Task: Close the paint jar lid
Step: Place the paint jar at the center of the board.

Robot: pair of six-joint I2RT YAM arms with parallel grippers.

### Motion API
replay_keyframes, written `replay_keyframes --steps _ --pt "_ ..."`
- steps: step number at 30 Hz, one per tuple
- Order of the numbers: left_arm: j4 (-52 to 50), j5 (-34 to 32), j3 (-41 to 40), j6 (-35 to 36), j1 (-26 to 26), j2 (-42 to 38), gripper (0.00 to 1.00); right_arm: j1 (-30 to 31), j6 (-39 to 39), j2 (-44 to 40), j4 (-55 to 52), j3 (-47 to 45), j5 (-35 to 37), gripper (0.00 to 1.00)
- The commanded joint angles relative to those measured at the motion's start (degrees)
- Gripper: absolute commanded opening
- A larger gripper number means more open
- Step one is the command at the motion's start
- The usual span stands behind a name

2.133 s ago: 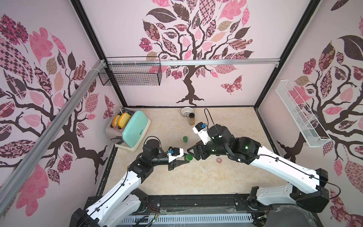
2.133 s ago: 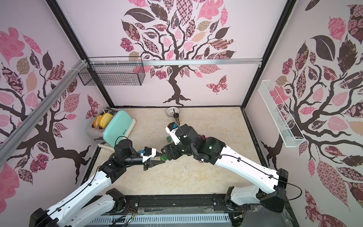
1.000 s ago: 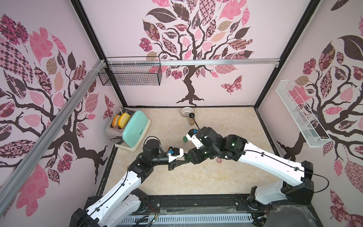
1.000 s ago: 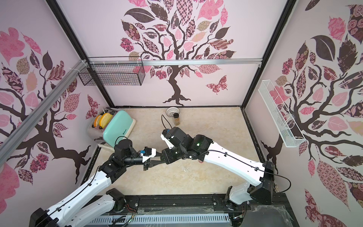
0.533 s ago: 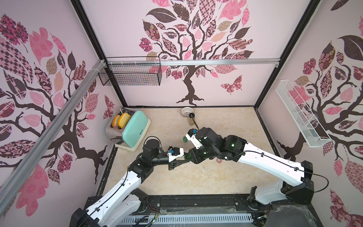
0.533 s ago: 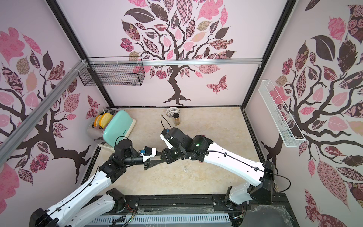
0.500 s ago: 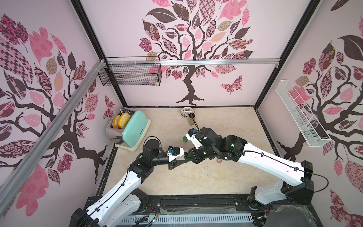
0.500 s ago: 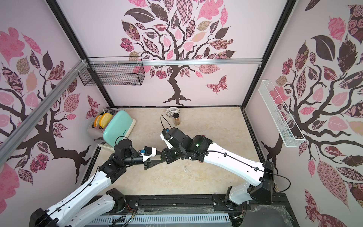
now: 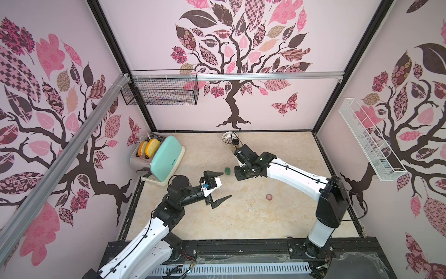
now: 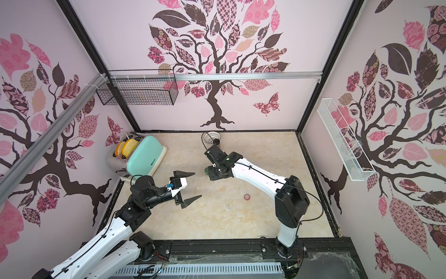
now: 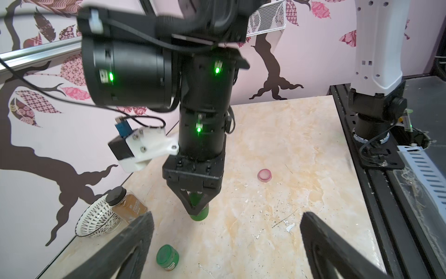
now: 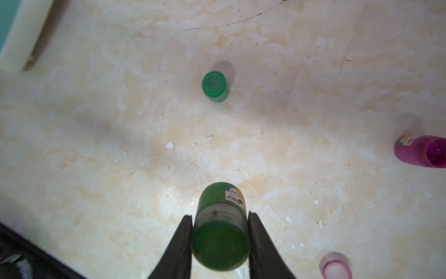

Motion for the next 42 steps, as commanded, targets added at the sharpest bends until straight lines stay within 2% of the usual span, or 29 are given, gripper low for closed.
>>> replay_keyframes --steps 1,4,12,19,23,25,31,34,39,42 --pt "1.6 -2.6 -0.5 -0.9 0.0 -0.5 0.98 -1.2 -2.3 3.6 1.8 3.8 2.0 0.1" --pt "1.8 -3.5 -0.5 -1.2 0.0 -0.5 0.98 -2.3 -2.7 7.6 1.7 5.6 2.3 0.15" --pt "4.4 -6.5 -1.6 -2.8 0.0 -1.0 0.98 -4.2 -2.6 15.3 3.1 9.1 2.7 0.2" --pt "4.6 -6.6 -1.7 -2.8 0.0 -1.0 0.98 -5.6 -2.6 20.7 2.5 13.0 3.7 0.23" --pt "4.6 -6.1 -1.7 -2.7 0.0 -1.0 0.98 -5.9 -2.6 22.3 2.4 14.0 4.4 0.32" --pt "4.5 -6.0 -1.7 -2.6 0.0 -1.0 0.98 -6.1 -2.2 22.6 2.3 14.2 4.4 0.42" --pt "4.5 -6.2 -1.7 -2.6 0.0 -1.1 0.98 -7.2 -2.3 20.4 1.9 15.0 2.6 0.71" --pt "4.7 -7.4 -1.7 -3.4 0.0 -1.1 0.98 -8.2 -3.3 16.9 1.5 14.6 2.6 0.8" --pt "7.3 -12.3 -1.6 -6.8 0.0 -0.5 0.98 -13.0 -3.7 7.3 2.8 8.1 2.8 0.87" --pt "8.2 -15.9 -1.6 -8.9 -0.1 -0.1 0.98 -16.9 -4.8 2.1 2.4 3.9 3.8 0.88"
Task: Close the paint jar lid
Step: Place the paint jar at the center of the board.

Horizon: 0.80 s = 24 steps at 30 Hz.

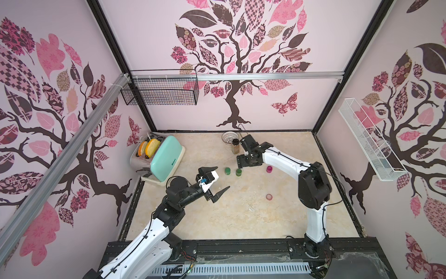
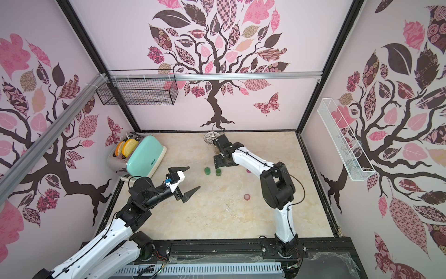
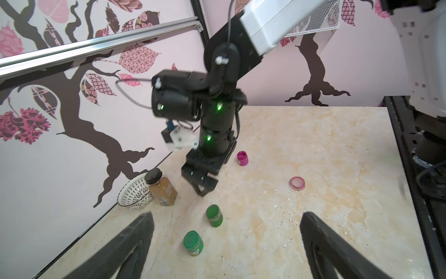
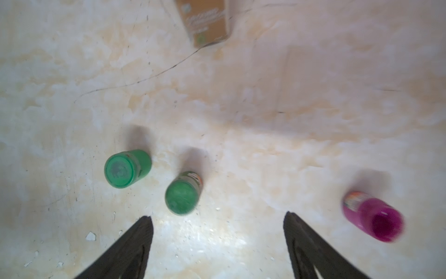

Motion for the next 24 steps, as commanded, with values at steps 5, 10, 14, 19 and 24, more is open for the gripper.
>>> replay_keyframes --steps 5,10,14,19,24 --pt "4.0 -7.1 -0.6 -5.2 0.0 0.4 0.98 -10.1 -2.2 -8.9 -0.6 -8.2 1.9 0.88" --pt "4.3 -13.0 -0.2 -8.9 0.0 0.9 0.98 -13.9 -3.2 -7.6 0.6 -12.3 2.2 0.88" --pt "2.5 -18.0 1.2 -11.3 0.0 1.7 0.98 -13.9 -3.8 -4.2 0.4 -11.8 2.6 0.86" --pt "0.7 -20.4 2.4 -12.4 0.0 2.2 0.98 -13.9 -3.9 1.2 -1.6 -8.6 3.5 0.8" --pt "0.4 -22.6 2.8 -13.7 0.1 2.4 0.98 -14.0 -4.0 4.1 -1.0 -7.1 4.0 0.7"
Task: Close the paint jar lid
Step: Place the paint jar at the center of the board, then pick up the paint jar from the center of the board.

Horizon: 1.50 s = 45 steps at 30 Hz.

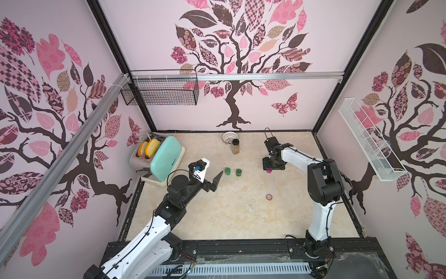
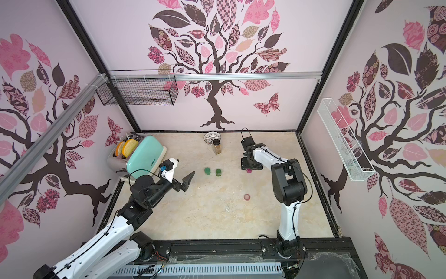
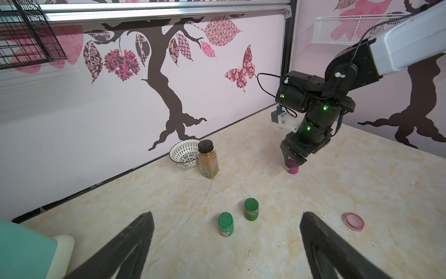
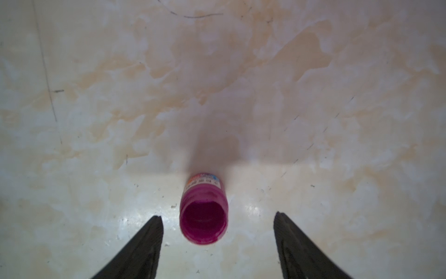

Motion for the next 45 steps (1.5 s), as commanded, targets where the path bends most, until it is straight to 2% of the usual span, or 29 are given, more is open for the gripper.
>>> replay_keyframes --steps 1,6,18,33,39,41,45 --pt "-0.4 -2.9 1.6 -1.7 0.0 0.2 0.98 0.1 -0.1 1.5 -0.3 2.8 1.2 0.68" --pt "-2.7 -3.2 2.1 -1.7 0.0 0.6 0.98 0.1 -0.1 3.3 -0.3 3.5 1.1 0.57" --pt "-4.2 -3.7 3.4 -1.5 0.0 1.8 0.98 0.1 0.7 5.3 0.0 4.2 -1.4 0.44" --pt "-4.2 -4.5 3.5 -2.1 0.0 1.9 0.98 0.1 1.0 6.4 -0.2 4.8 -2.2 0.38" --pt "-3.5 -4.9 3.2 -5.2 0.1 2.3 0.98 0.1 1.3 2.1 -1.6 4.5 -3.9 0.37" --pt "-3.5 -5.2 3.2 -6.8 0.1 2.7 0.95 0.2 1.6 -0.8 -2.0 3.9 -5.2 0.37" --pt "-3.5 0.1 3.1 -3.0 0.1 2.3 0.98 0.9 2.3 -8.0 -3.4 2.2 -9.0 0.37"
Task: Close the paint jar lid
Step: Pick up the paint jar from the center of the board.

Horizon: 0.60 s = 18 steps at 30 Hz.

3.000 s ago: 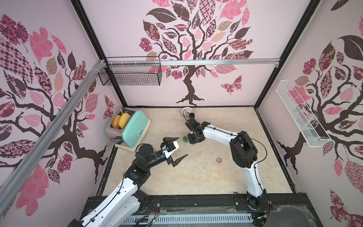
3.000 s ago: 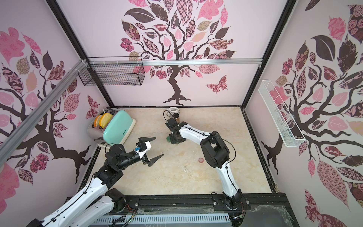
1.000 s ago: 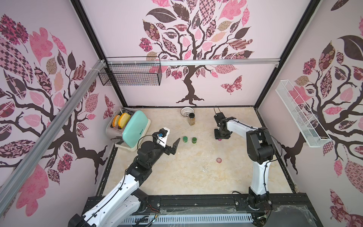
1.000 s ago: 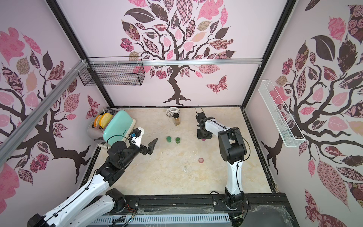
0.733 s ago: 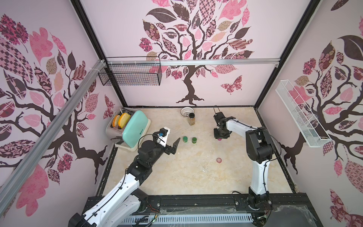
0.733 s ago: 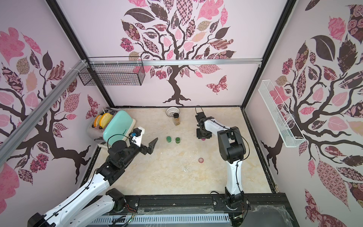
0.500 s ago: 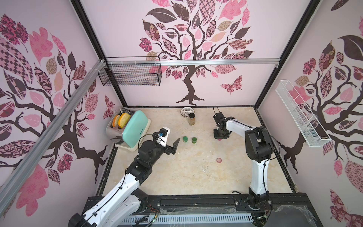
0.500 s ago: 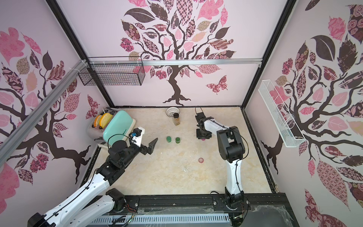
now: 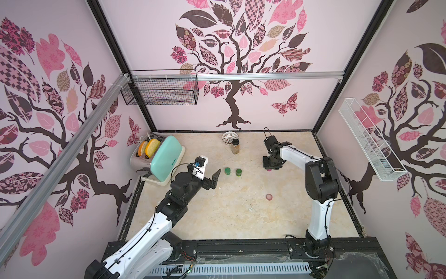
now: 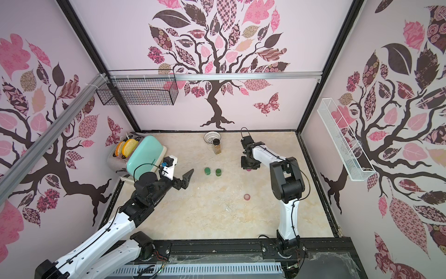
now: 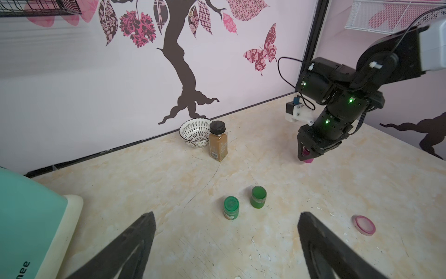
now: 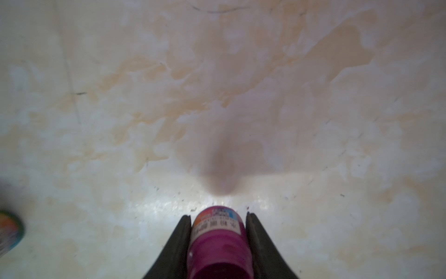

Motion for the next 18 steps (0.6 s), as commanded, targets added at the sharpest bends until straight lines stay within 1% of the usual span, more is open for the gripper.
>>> replay_keyframes --steps 1,4,5,9,12,14,18 --pt "1.1 5.2 1.0 2.5 0.1 -1.2 0.98 1.3 1.0 -8.1 -2.3 -0.2 -3.7 0.37" --pt "3.0 8.2 -0.7 3.0 0.0 -2.6 0.98 3.5 0.7 -13.3 -4.5 -0.5 -6.3 0.37" --pt "5.5 9.4 -1.3 3.3 0.1 -2.9 0.98 4.4 0.7 -14.7 -5.2 -0.4 -7.3 0.37" --pt "10.7 18.1 -4.4 6.5 0.0 -3.6 0.98 9.5 1.6 -20.7 -7.8 -0.5 -10.4 0.37" --pt "11.2 25.1 -5.7 10.3 0.0 -3.6 0.98 13.8 2.8 -23.7 -9.0 -0.5 -11.2 0.37" --pt "10.9 26.7 -5.6 11.4 0.0 -3.2 0.98 16.4 4.1 -25.2 -9.6 -0.4 -11.2 0.37" --pt "11.0 27.6 -5.7 12.2 -0.1 -2.4 0.97 22.1 7.1 -26.9 -9.6 0.1 -11.7 0.37"
